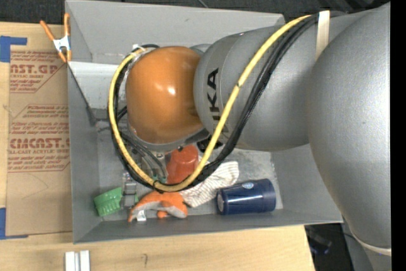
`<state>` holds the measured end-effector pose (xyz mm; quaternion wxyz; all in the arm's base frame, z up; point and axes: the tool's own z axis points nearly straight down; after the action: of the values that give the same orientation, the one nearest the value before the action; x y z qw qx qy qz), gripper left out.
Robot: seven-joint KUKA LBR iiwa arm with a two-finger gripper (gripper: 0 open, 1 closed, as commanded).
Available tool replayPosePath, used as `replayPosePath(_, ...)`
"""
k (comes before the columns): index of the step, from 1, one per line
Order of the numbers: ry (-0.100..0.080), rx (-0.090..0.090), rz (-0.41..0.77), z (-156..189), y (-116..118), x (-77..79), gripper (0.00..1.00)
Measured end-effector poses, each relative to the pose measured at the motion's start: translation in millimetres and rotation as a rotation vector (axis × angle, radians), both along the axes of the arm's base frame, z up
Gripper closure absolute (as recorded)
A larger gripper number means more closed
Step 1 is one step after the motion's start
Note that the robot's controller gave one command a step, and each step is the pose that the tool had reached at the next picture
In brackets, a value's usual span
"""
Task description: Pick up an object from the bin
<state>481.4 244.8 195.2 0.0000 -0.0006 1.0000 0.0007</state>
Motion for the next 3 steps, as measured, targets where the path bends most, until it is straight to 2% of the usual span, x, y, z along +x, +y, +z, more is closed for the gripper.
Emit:
replayPosePath(1, -0.004, 0.000, 0.093, -50.6, -13.5, 4.5, 0.00)
replayPosePath(2, 0.003, -0.002, 0.357, -126.2, -41.7, 9.1, 1.00)
replayPosePath(3, 0.003, -0.002, 0.357, -126.2, -41.7, 9.1, 1.00)
